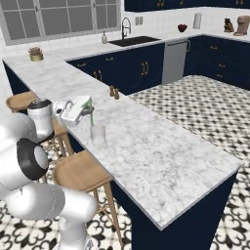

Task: Take a straw from the drawer in front and place it inside the glass cup on the dining counter.

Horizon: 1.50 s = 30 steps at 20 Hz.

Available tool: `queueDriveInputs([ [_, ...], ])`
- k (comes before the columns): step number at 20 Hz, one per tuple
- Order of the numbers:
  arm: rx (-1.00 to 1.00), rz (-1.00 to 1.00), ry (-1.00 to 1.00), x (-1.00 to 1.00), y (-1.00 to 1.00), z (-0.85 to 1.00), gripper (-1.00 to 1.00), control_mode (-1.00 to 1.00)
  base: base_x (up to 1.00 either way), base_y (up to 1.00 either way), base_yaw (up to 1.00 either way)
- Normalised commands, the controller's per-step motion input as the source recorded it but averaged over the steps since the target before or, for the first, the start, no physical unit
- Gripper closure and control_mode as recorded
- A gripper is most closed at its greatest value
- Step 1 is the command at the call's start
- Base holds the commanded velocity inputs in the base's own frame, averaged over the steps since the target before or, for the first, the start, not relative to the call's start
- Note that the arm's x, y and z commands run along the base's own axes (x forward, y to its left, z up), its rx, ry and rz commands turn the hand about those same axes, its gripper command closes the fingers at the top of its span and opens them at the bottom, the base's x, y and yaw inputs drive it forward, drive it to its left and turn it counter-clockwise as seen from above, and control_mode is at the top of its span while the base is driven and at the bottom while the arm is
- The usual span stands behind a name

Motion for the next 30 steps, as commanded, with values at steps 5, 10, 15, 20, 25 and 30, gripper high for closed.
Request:
queueDriveInputs([
  [5, 0.00, 0.03, 0.27, 0.60, 0.46, -0.17, 1.00, -1.00, 0.00, 0.00, 0.00],
  [10, 0.00, 0.00, -0.04, 0.27, 0.12, -0.44, 1.00, -1.00, 0.00, 0.00, 0.00],
  [15, 0.00, 0.00, -0.04, 0.29, 0.05, -0.50, 1.00, -1.00, 0.00, 0.00, 0.00],
  [20, -0.02, 0.00, 0.00, 0.46, 0.20, -0.05, 1.00, -1.00, 0.00, 0.00, 0.00],
  [25, -0.03, 0.00, 0.00, 0.44, 0.28, -0.03, 1.00, -1.00, 0.00, 0.00, 0.00],
  [30, 0.00, 0.00, -0.01, 0.13, 0.03, -0.31, 1.00, -1.00, 0.00, 0.00, 0.00],
])
